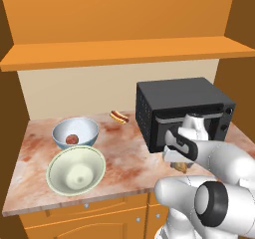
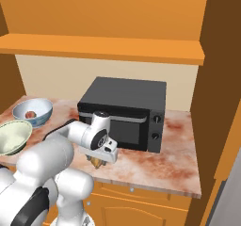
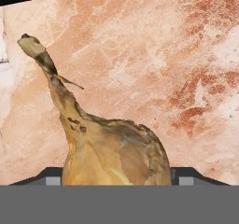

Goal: Pick both bowls and place them on the counter. Then place the peach in one bowl and place the onion in the other bowl.

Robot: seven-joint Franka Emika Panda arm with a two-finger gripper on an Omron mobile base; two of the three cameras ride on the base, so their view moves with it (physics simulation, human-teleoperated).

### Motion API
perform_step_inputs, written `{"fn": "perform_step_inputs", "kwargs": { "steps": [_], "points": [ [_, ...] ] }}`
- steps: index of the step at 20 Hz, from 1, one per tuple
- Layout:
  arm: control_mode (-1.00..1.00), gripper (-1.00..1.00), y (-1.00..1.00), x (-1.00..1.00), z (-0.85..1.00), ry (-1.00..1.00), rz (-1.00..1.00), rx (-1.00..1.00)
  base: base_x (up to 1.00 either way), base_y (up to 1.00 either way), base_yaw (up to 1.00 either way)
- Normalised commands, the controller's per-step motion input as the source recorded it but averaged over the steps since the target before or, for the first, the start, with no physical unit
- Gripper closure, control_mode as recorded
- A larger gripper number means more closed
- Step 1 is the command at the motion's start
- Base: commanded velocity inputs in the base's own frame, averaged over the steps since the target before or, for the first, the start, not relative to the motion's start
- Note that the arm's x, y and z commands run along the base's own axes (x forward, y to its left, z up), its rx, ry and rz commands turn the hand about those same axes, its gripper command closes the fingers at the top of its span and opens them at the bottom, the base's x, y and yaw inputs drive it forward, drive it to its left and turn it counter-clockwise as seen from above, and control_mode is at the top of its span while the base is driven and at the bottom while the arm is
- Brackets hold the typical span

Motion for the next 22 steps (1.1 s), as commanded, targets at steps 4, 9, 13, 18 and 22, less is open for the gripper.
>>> {"fn": "perform_step_inputs", "kwargs": {
  "steps": [4,9,13,18,22],
  "points": [
    [-1.00,1.00,0.01,-0.06,-0.02,0.01,0.00,0.00,0.00,0.00,0.00],
    [-1.00,1.00,-0.01,-0.19,0.14,-0.03,0.00,0.00,0.00,0.00,0.00],
    [-1.00,1.00,-0.04,-0.30,0.43,-0.09,0.03,0.00,0.00,0.00,0.00],
    [-1.00,1.00,-0.07,-0.29,0.50,-0.14,0.09,0.00,0.00,0.00,0.00],
    [-1.00,1.00,-0.02,-0.36,0.36,-0.21,0.12,-0.04,0.00,0.00,0.00]
  ]
}}
